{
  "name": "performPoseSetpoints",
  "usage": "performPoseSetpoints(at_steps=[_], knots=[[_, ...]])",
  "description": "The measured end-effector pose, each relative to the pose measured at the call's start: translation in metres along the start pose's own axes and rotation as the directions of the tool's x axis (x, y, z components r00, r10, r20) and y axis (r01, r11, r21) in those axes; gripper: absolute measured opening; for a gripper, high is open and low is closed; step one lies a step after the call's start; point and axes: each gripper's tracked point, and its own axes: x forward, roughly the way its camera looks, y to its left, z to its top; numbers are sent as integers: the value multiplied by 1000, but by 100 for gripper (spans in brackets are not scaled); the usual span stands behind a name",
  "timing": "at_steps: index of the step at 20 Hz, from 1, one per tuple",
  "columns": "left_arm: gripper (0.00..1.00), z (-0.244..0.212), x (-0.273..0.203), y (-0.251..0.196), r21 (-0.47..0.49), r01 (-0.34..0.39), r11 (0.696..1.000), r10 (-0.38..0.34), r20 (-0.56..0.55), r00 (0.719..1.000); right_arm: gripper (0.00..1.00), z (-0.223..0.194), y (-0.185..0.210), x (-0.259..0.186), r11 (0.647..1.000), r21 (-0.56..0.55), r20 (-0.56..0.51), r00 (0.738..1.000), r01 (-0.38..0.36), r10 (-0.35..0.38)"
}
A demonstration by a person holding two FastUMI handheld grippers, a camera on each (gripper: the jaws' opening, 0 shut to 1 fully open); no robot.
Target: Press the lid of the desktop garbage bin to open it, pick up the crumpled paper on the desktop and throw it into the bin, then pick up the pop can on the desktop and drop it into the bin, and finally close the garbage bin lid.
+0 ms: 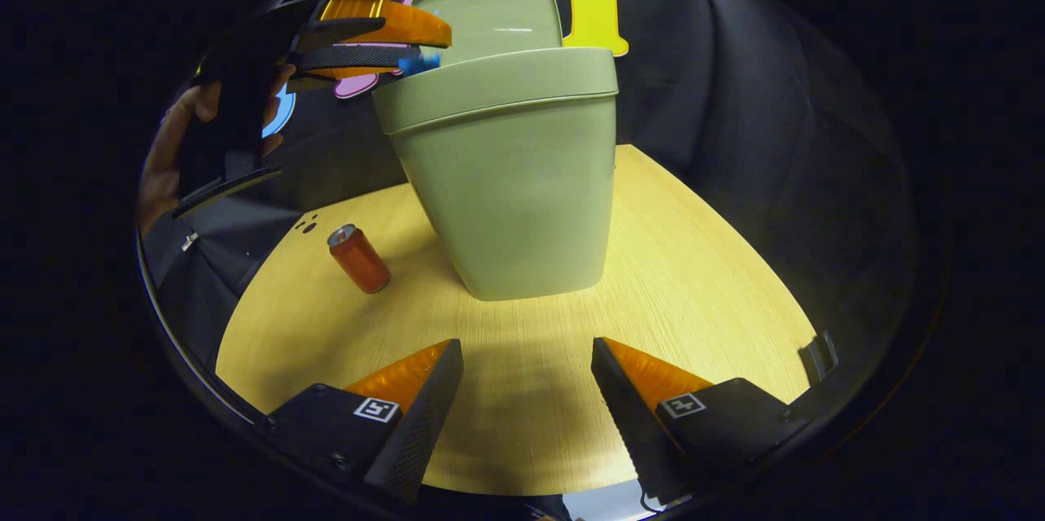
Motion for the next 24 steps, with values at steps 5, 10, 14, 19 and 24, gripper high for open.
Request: performPoseSetpoints(at_steps=[5,10,14,19,24], knots=[[97,7,-25,38,-18,-112,994,112,52,992,99,-1,14,4,999,-26,-10,1000,-29,29],[97,-18,-90,119,4,-317,948,316,48,947,100,-10,46,9,991,-83,-46,994,-104,100],[97,-61,-148,164,-86,-431,898,430,-27,902,100,-15,74,20,979,-116,-78,984,-170,161],[96,-112,-219,205,-121,-575,810,565,-107,818,100,-1,112,41,961,-162,-69,974,-226,217],[96,-158,-273,213,-239,-631,738,601,-193,776,99,18,165,73,913,-278,-42,954,-298,298]])
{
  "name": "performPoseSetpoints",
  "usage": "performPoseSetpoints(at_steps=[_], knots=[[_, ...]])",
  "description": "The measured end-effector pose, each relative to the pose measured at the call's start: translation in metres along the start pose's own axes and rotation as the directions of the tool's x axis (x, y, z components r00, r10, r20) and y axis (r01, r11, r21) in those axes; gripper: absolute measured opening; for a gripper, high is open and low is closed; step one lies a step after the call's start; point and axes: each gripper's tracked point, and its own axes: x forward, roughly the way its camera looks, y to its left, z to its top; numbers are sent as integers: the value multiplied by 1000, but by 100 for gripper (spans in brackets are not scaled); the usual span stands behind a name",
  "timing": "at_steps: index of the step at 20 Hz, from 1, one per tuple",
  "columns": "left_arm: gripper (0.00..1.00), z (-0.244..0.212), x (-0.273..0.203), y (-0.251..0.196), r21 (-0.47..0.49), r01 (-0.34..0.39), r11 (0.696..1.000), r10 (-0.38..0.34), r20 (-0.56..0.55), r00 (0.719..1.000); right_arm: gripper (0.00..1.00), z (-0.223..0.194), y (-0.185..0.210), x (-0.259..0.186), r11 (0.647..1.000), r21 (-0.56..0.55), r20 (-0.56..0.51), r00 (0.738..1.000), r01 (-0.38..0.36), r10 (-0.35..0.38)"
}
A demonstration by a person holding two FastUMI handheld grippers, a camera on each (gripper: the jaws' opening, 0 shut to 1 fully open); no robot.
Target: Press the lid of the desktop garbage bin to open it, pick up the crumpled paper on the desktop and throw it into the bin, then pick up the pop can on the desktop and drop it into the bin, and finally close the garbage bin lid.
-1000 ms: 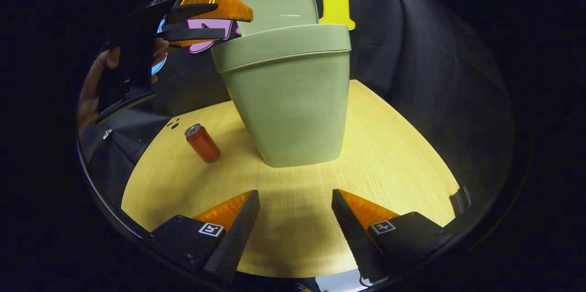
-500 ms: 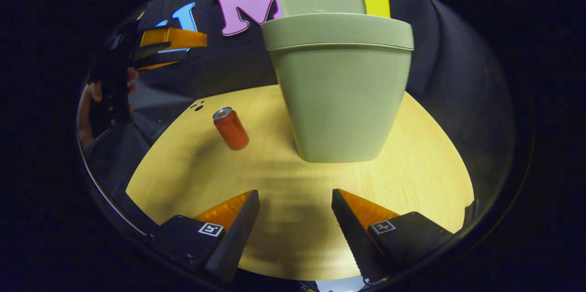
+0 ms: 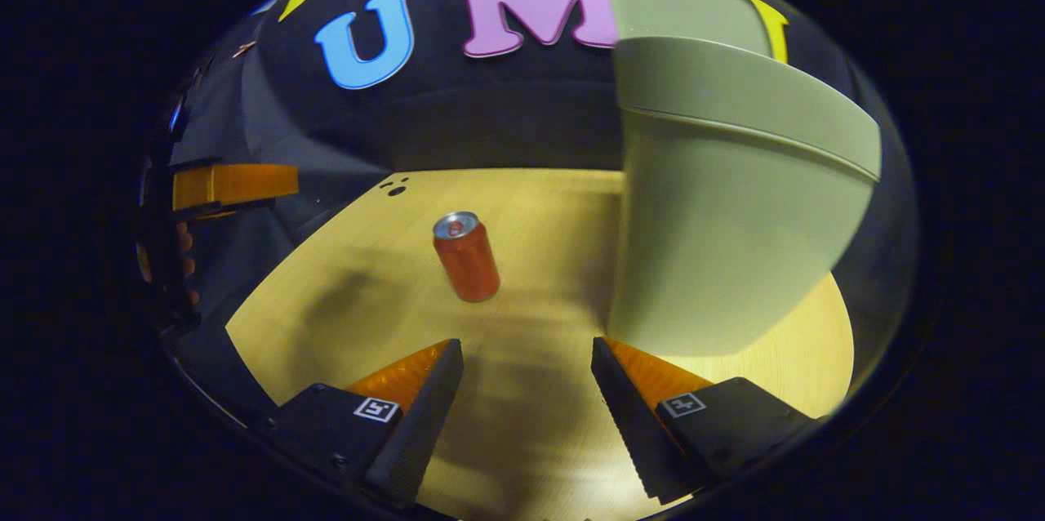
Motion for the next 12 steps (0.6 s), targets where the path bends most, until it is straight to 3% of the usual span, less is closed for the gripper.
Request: performPoseSetpoints(at_steps=[7,12], knots=[[96,-35,-28,50,-45,-125,991,124,-25,992,99,29,26,58,993,-107,16,999,-50,52],[96,-60,-29,69,-143,-164,976,156,-60,986,99,31,36,97,989,-131,-4,997,-72,72]])
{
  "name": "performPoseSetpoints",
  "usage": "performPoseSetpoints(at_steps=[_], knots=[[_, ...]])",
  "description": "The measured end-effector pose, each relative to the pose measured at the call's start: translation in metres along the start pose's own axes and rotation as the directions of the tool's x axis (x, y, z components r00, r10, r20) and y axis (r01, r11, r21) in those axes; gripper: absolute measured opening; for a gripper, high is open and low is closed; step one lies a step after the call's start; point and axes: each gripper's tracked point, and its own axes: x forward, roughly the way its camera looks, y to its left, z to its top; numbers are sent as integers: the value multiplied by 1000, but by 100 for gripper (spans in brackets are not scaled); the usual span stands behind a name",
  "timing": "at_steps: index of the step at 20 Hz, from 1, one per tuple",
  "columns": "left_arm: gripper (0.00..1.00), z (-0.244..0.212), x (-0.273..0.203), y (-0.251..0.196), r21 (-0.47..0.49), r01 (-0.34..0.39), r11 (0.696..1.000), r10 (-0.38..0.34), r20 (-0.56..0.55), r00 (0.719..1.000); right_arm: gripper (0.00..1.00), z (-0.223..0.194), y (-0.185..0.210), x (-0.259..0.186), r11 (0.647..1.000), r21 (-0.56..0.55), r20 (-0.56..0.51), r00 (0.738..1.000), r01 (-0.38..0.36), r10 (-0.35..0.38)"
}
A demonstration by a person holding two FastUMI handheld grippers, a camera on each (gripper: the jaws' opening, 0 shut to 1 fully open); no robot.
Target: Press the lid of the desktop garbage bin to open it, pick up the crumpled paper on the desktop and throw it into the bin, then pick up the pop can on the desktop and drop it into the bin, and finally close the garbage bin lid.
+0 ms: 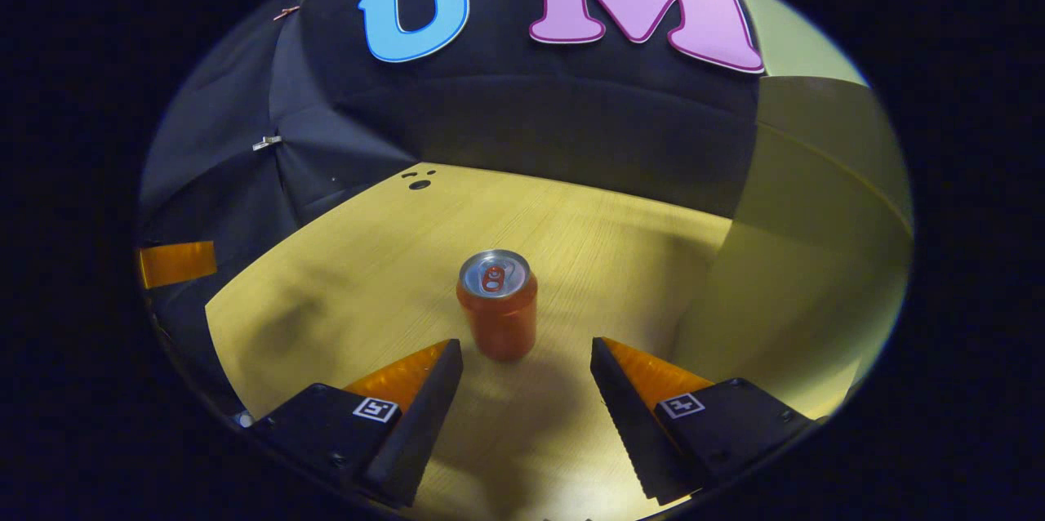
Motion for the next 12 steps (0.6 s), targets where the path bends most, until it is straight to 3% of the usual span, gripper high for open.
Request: performPoseSetpoints(at_steps=[3,12], knots=[[96,-16,1,10,-22,-25,999,24,-31,999,99,5,9,23,999,26,6,1000,-26,26],[96,-21,-5,37,-13,-84,996,83,-52,995,99,8,10,72,1000,14,-20,1000,6,-5]])
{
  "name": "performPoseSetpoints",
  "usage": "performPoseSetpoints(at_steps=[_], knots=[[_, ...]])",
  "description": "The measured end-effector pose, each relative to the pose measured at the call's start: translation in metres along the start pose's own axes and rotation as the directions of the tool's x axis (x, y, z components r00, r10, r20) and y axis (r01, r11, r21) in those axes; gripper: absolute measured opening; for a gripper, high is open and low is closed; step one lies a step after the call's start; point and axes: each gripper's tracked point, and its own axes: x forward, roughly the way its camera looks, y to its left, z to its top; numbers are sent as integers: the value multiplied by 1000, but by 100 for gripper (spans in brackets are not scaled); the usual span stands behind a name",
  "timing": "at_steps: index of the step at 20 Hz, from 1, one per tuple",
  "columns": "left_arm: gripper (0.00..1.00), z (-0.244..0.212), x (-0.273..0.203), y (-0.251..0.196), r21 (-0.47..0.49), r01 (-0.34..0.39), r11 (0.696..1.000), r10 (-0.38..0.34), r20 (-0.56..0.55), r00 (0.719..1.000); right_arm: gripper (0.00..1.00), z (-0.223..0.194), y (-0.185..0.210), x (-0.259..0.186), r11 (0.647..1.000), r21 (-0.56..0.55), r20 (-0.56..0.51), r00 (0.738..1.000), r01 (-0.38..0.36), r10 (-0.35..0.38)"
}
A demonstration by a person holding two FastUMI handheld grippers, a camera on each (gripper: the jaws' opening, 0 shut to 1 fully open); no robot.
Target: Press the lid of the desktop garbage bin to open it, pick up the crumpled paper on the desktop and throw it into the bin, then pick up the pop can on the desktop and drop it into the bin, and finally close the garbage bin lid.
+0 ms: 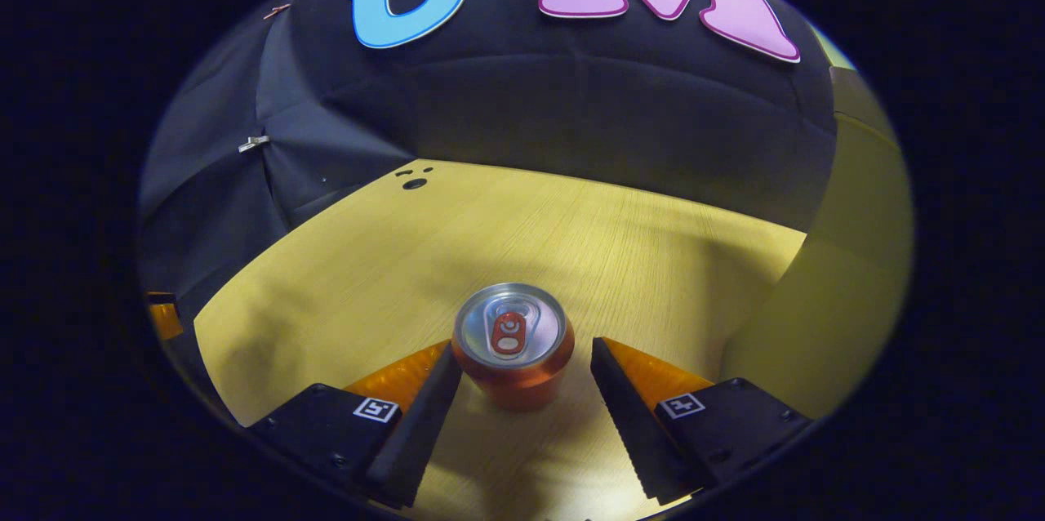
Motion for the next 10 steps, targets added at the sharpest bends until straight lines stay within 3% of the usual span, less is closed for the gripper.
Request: performPoseSetpoints(at_steps=[6,7,9,10], knots=[[96,-12,3,7,15,-13,1000,14,-44,999,99,-5,2,9,1000,-13,-19,1000,0,0],[96,-14,3,6,12,-8,1000,9,-49,999,98,-5,4,9,1000,-8,-21,1000,-4,4],[96,-19,2,5,14,-3,1000,4,-57,998,83,-3,8,5,1000,-4,-21,1000,-8,8],[96,-19,1,4,18,-1,1000,2,-58,998,87,-3,9,4,1000,-8,-18,1000,-8,8]])
